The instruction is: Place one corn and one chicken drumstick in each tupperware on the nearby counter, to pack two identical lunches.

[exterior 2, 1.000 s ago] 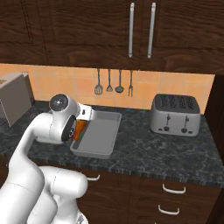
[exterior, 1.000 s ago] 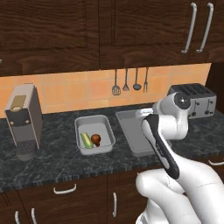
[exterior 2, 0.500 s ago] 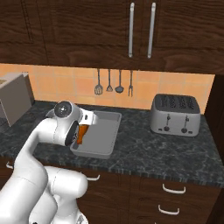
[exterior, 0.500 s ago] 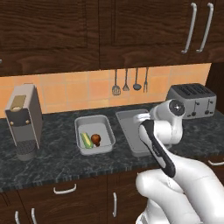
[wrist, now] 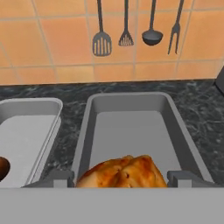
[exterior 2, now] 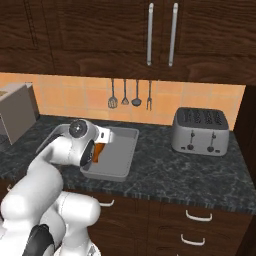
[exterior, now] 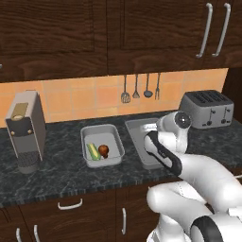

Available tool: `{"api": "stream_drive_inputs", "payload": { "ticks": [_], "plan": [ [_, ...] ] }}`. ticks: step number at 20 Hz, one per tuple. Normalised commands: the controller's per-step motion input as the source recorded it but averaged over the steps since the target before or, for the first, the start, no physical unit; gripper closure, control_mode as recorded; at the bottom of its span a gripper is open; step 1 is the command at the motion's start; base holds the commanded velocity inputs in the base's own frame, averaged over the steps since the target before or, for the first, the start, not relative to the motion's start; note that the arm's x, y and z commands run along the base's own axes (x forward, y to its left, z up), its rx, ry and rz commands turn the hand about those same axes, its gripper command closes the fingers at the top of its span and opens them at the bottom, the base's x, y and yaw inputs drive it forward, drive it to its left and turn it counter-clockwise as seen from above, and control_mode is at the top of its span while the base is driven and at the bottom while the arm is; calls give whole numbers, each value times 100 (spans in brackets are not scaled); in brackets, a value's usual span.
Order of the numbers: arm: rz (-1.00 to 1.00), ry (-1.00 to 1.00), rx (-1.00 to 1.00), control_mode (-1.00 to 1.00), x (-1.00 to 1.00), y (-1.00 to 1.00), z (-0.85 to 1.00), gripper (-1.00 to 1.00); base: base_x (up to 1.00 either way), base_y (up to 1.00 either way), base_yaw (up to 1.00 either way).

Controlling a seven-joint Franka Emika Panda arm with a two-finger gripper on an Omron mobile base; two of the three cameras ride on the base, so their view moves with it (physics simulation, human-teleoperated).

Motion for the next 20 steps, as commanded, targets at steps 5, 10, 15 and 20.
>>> {"api": "stream_drive_inputs", "payload": {
  "ticks": [5, 10, 15, 20],
  "plan": [
    [0, 0, 0, -100, 50, 0, -14, 100, 0, 0, 0],
    [0, 0, 0, -100, 45, 0, -25, -100, 0, 0, 0],
    [0, -1, 0, -100, 19, -16, -22, -100, 0, 0, 0],
    [1, -1, -2, -100, 31, -19, 15, -100, 0, 0, 0]
  ]
}}
